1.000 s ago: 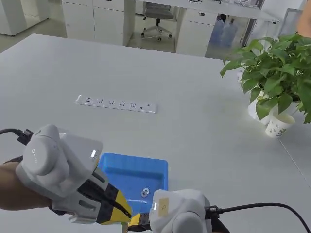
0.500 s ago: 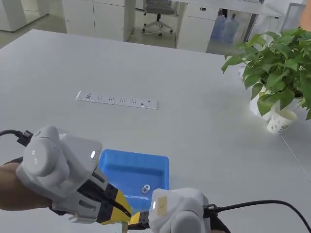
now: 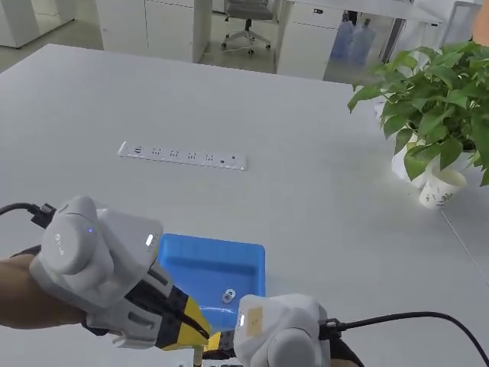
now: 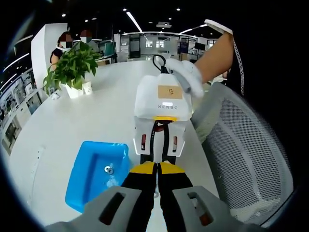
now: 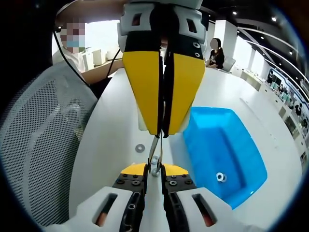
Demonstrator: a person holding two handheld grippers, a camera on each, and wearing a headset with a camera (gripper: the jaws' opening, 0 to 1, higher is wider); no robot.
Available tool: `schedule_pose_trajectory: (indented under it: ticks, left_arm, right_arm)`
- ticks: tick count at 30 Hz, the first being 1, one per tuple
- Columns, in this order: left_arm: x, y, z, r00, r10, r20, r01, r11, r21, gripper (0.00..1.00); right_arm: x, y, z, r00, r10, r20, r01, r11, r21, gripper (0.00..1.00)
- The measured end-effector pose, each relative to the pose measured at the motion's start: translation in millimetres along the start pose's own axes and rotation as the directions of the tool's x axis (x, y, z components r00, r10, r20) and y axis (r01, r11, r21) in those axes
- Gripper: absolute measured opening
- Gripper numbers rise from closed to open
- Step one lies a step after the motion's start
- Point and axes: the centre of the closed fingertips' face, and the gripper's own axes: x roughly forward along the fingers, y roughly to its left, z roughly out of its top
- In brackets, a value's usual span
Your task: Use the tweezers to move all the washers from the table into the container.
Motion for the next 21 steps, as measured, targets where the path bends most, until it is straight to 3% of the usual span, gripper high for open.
schedule_pose_trajectory:
  ticks: [21]
  left_arm:
    - [-0.3,4.0,-0.3,1.0000,-0.004,0.003,0.004,1.000,-0.018,0.04]
  right_arm:
    - [1.5,-1.5,-1.2,0.9999,0.012,-0.001,-0.012,1.000,-0.002,0.10]
